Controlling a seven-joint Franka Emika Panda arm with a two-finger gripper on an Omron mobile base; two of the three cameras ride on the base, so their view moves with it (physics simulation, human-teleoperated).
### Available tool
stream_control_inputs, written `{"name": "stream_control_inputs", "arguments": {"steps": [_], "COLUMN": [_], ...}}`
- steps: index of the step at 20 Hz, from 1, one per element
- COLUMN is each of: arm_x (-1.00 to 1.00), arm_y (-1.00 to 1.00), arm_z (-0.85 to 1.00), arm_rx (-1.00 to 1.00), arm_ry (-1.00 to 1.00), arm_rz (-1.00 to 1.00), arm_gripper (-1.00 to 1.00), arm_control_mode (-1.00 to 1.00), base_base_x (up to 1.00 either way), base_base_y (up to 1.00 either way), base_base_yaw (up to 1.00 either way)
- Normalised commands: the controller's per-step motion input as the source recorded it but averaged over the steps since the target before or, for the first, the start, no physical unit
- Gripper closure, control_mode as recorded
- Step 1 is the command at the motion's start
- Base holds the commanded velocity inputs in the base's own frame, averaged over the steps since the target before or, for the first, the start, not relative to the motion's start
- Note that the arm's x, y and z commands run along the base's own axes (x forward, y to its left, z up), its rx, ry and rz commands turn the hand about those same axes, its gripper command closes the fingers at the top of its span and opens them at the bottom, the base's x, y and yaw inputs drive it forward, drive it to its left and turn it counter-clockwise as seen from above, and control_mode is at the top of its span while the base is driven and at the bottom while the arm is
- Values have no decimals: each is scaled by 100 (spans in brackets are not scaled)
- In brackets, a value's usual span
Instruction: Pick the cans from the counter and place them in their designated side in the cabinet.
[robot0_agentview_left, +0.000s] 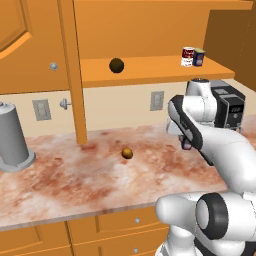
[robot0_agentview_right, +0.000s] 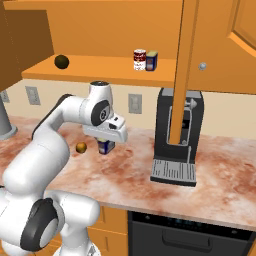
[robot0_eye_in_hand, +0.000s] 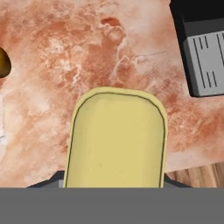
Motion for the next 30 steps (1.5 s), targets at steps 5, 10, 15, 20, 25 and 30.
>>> {"name": "stream_control_inputs", "arguments": {"steps": [5, 10, 15, 20, 25, 30], "arm_x": [-8, -1, 0, -5, -3, 0], "arm_y": [0, 0, 0, 0, 0, 0], "arm_z": [36, 32, 28, 30, 26, 25], "arm_rx": [0, 0, 0, 0, 0, 0], "arm_ry": [-4, -8, -7, -9, -8, -6], "arm_rz": [1, 1, 1, 2, 2, 2], "arm_gripper": [100, 100, 100, 100, 100, 100], "arm_control_mode": [-100, -100, -100, -100, -100, -100], "base_base_x": [0, 0, 0, 0, 0, 0], "base_base_y": [0, 0, 0, 0, 0, 0], "base_base_yaw": [0, 0, 0, 0, 0, 0]}}
